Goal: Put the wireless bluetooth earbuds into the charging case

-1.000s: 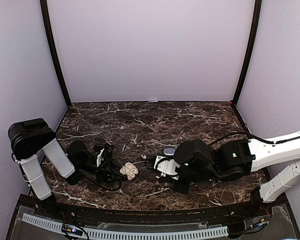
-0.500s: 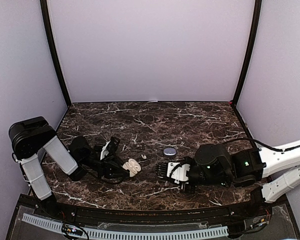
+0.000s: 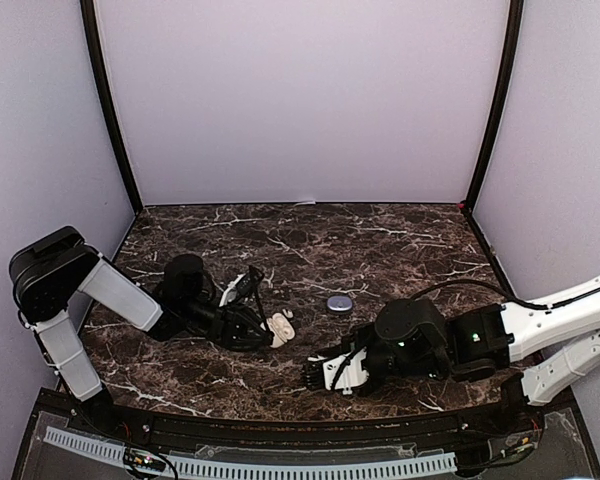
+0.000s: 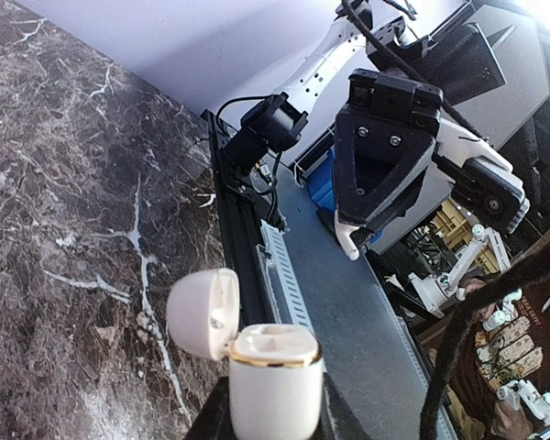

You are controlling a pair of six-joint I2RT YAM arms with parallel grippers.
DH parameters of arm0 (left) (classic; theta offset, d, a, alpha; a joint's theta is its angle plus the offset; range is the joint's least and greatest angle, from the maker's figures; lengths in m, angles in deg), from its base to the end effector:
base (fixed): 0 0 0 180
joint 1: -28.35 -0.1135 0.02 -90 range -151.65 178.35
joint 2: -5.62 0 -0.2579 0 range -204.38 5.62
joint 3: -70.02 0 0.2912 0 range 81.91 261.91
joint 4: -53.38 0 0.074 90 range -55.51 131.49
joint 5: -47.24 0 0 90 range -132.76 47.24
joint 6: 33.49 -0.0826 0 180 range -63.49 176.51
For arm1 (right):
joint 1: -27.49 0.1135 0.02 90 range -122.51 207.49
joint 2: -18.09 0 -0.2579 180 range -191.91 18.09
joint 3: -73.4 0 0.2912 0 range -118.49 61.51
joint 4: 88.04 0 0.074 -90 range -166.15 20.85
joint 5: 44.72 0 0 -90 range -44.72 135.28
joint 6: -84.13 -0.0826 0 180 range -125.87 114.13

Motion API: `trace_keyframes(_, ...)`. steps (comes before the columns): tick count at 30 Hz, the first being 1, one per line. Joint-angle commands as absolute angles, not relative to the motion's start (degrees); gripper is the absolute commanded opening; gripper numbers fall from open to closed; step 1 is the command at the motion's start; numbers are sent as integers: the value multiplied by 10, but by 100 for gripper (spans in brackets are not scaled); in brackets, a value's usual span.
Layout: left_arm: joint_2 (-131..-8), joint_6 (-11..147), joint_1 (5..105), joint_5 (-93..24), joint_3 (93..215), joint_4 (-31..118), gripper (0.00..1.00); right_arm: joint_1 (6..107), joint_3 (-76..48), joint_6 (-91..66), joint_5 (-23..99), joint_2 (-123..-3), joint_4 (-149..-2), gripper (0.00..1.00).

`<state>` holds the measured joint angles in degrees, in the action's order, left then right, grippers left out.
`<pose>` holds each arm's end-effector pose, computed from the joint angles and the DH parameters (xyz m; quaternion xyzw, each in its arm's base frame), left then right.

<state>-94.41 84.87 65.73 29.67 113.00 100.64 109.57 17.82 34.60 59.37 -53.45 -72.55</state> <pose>0.2071 -0.2573 0.1063 0.4279 0.5853 -0.6616 0.1913 0.0681 0.3437 0.1976 -0.7303 0.4687 0.0724 0.4917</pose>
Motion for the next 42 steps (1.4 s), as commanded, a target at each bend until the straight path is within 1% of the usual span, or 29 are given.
trace_keyframes(1, -912, 797, 658, 326, 1152, 876, 0, 1097, 181, 420, 562, -540, -757, 0)
trace_keyframes(7, -883, 696, 670, 306, 1181, 719, 0, 1091, 200, 458, 524, -534, -767, 0)
trace_keyframes(11, -875, 646, 680, 296, 1205, 642, 0, 1086, 215, 484, 497, -529, -781, 0)
trace_keyframes(20, -900, 633, 695, 321, 1239, 606, 0, 1080, 233, 542, 475, -535, -806, 0)
trace_keyframes(35, -940, 543, 726, 342, 1304, 465, 0, 1054, 190, 582, 453, -579, -794, 0)
trace_keyframes(42, -948, 515, 738, 341, 1319, 434, 0, 1046, 182, 592, 451, -590, -800, 0)
